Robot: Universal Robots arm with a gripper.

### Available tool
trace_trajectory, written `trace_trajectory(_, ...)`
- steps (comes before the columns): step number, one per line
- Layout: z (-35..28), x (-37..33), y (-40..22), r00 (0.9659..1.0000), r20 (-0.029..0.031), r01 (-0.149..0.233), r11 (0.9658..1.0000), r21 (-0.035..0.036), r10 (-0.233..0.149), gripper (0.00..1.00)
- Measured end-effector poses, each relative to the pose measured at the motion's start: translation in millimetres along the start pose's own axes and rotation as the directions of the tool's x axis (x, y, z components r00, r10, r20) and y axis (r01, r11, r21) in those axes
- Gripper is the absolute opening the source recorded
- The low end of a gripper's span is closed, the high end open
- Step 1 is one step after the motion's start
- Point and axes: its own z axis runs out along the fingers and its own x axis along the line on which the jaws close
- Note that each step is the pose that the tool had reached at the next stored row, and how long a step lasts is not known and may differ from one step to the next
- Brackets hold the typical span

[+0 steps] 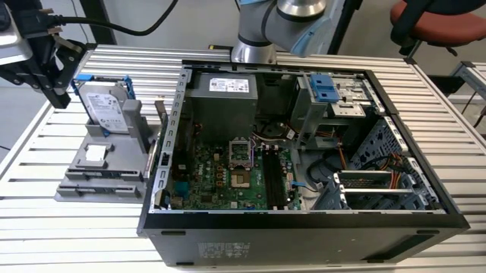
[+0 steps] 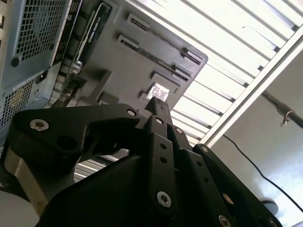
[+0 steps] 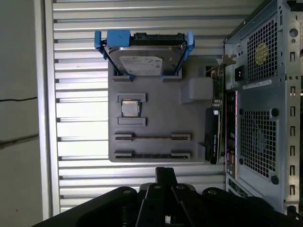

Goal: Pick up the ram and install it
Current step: 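Reach for the ram, then pick up the ram and move it above insertion slot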

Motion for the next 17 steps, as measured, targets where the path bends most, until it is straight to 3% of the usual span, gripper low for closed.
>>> trace_trajectory(4, 0.0, 0.0, 0.0, 0.9974, -0.0026, 0.072, 0.9974, -0.001, -0.072, 0.0)
trace_trajectory(8, 0.0, 0.0, 0.0, 0.9897, -0.0052, 0.143, 0.9897, -0.0017, -0.143, 0.0)
trace_trajectory(12, -0.6, 0.0, 0.0, 0.9767, -0.0083, 0.215, 0.9767, -0.0001, -0.215, 0.0)
trace_trajectory(17, -2.2, 0.2, 0.0, 0.9535, -0.0136, 0.301, 0.9536, 0.0074, -0.301, 0.0)
